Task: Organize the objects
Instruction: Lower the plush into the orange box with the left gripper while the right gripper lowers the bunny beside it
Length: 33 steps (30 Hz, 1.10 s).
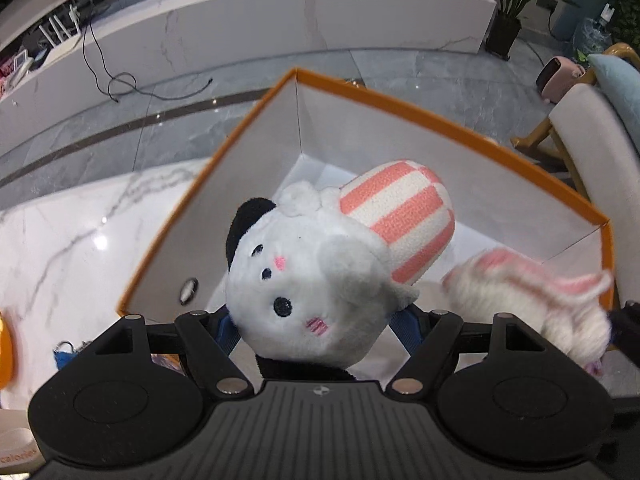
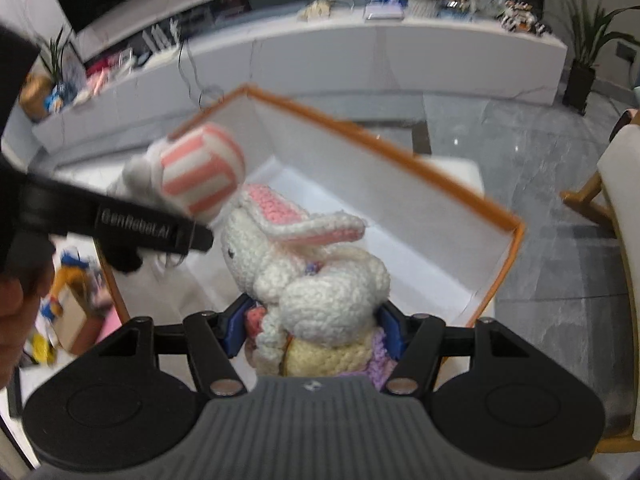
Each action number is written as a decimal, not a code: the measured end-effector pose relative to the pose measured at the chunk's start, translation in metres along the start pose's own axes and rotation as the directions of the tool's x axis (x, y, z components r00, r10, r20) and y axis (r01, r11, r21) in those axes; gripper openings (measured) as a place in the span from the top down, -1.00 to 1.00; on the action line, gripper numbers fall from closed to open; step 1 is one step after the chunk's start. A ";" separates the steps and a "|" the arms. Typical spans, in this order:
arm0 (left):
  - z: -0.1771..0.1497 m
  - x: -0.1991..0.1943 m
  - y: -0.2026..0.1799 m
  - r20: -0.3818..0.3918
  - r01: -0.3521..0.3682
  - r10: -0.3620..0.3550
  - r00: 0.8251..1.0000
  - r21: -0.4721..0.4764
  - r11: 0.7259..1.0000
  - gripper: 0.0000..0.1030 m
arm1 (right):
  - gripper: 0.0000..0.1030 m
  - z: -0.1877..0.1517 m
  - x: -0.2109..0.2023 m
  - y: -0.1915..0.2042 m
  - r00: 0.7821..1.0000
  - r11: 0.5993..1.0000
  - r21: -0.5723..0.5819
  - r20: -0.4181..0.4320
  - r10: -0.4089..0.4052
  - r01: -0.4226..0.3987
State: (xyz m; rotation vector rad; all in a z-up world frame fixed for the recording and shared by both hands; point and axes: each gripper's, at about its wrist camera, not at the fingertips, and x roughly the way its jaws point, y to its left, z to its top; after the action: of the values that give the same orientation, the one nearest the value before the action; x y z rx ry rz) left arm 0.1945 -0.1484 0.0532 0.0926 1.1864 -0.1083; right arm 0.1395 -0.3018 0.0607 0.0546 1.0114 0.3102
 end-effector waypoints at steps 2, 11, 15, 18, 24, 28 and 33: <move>-0.004 0.006 -0.002 -0.015 0.002 -0.002 1.000 0.003 1.000 -0.69 | -0.28 -0.004 0.007 0.008 1.000 0.999 -0.040 -0.011 -0.011 0.010; -0.013 0.019 -0.009 -0.037 -0.066 0.069 0.997 0.073 0.995 -0.70 | -0.28 -0.010 0.017 0.026 0.998 0.987 -0.146 -0.024 -0.066 0.062; -0.019 0.025 -0.019 -0.049 -0.122 0.131 0.990 0.153 0.981 -0.70 | -0.27 -0.017 0.021 0.031 0.993 0.966 -0.237 -0.044 -0.112 0.099; -0.024 0.031 -0.029 -0.073 -0.161 0.181 0.981 0.222 0.962 -0.71 | -0.27 -0.016 0.020 0.029 0.992 0.963 -0.251 -0.058 -0.113 0.095; -0.029 0.040 -0.041 -0.106 -0.210 0.258 0.960 0.337 0.918 -0.59 | -0.27 -0.011 0.025 0.030 0.985 0.946 -0.301 -0.087 -0.151 0.118; -0.032 0.040 -0.046 -0.101 -0.230 0.287 0.952 0.382 0.895 -0.47 | -0.27 -0.013 0.029 0.032 0.974 0.920 -0.364 -0.108 -0.200 0.149; -0.033 0.043 -0.042 -0.097 -0.229 0.292 0.952 0.411 0.883 -0.47 | -0.26 -0.012 0.031 0.034 0.966 0.902 -0.397 -0.114 -0.232 0.169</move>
State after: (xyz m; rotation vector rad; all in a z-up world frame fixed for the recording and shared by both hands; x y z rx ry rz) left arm 0.1746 -0.1877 0.0006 0.6282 1.2847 -0.1029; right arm 0.1366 -0.2618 0.0345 -0.4366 1.0884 0.3219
